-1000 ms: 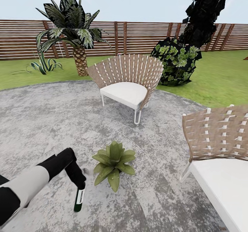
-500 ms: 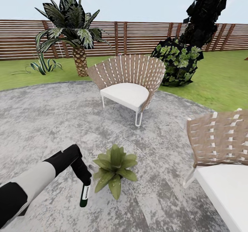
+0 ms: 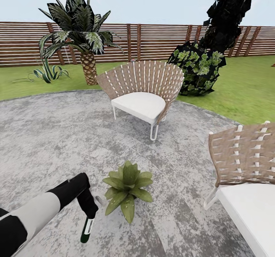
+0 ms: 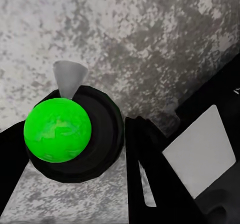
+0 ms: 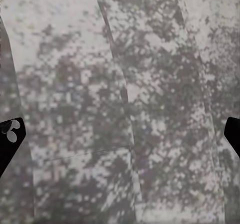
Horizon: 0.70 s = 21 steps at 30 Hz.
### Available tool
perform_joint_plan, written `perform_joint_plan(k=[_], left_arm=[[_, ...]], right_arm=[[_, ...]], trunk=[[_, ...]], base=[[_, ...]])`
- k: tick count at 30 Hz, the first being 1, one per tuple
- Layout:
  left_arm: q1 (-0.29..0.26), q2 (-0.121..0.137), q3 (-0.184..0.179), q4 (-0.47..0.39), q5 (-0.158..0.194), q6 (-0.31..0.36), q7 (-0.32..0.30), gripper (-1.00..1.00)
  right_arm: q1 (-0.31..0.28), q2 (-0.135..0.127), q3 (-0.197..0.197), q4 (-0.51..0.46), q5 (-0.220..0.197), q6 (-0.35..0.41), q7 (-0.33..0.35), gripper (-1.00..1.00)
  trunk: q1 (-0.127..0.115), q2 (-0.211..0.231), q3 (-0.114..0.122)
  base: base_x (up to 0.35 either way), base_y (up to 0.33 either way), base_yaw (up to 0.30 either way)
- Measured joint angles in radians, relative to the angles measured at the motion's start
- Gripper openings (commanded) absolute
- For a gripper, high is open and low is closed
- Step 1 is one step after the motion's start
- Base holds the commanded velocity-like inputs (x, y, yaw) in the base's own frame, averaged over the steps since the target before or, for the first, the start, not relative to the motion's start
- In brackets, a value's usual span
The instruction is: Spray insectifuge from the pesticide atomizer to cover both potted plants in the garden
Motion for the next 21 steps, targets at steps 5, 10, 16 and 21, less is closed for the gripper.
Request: perform_joint_plan(k=[5,10,16,21], left_arm=[[0.0,0.001,0.005,0.005,0.0,0.002,0.007,-1.0],[0.001,-0.001,0.001,0.005,0.005,0.001,0.007,-1.0],[0.05,-0.015,0.0,0.01,-0.001,0.001,0.014,-1.0],[0.111,-0.003,0.01,0.005,-0.001,0.001,0.086,-1.0]], right_arm=[[0.0,0.0,0.0,0.0,-0.004,0.0,0.0,1.0],[0.0,0.0,0.0,0.0,-0.004,0.0,0.0,1.0],[0.0,0.0,0.0,0.0,-0.005,0.0,0.0,1.0],[0.0,0.0,0.0,0.0,-0.003,0.0,0.0,1.0]], trunk=[[-0.001,0.0,0.0],[-0.001,0.0,0.0],[0.0,0.0,0.0],[0.0,0.0,0.0]], base=[[0.164,0.0,0.0],[0.324,0.0,0.0],[0.062,0.0,0.0],[0.001,0.0,0.0]])
